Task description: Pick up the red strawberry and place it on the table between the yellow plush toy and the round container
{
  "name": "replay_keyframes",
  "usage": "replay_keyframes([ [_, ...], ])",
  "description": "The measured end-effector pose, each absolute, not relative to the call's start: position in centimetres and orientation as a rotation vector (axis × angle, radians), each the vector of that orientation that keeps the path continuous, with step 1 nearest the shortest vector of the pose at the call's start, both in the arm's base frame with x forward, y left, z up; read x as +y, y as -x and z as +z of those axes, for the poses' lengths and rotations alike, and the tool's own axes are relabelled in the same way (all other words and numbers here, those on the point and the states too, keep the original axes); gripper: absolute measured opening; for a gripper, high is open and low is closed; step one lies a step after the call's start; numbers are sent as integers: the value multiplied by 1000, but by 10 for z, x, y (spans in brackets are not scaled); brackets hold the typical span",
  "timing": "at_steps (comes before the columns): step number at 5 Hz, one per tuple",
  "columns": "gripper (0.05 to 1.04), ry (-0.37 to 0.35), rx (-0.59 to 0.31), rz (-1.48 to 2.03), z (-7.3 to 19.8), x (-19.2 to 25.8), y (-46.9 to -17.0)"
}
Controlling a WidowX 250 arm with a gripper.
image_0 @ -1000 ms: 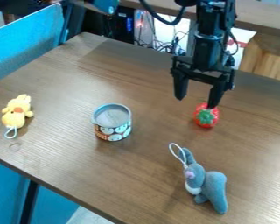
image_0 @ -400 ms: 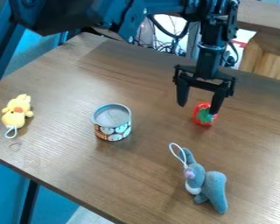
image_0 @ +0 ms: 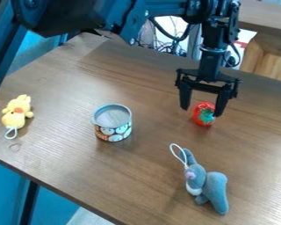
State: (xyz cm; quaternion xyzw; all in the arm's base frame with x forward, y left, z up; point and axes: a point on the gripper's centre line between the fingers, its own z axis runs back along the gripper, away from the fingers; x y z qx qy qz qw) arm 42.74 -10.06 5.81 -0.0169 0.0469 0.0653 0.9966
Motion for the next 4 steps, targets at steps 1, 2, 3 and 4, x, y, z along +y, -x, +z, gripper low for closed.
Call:
replay_keyframes([
  [1,1004,41,133,150,42,-102,-425],
  [2,1004,78,111,214,42,-108,-430],
  [3,1004,117,71,344,41,-108,-439],
  [4,1004,137,57,437,43,-95,-446],
])
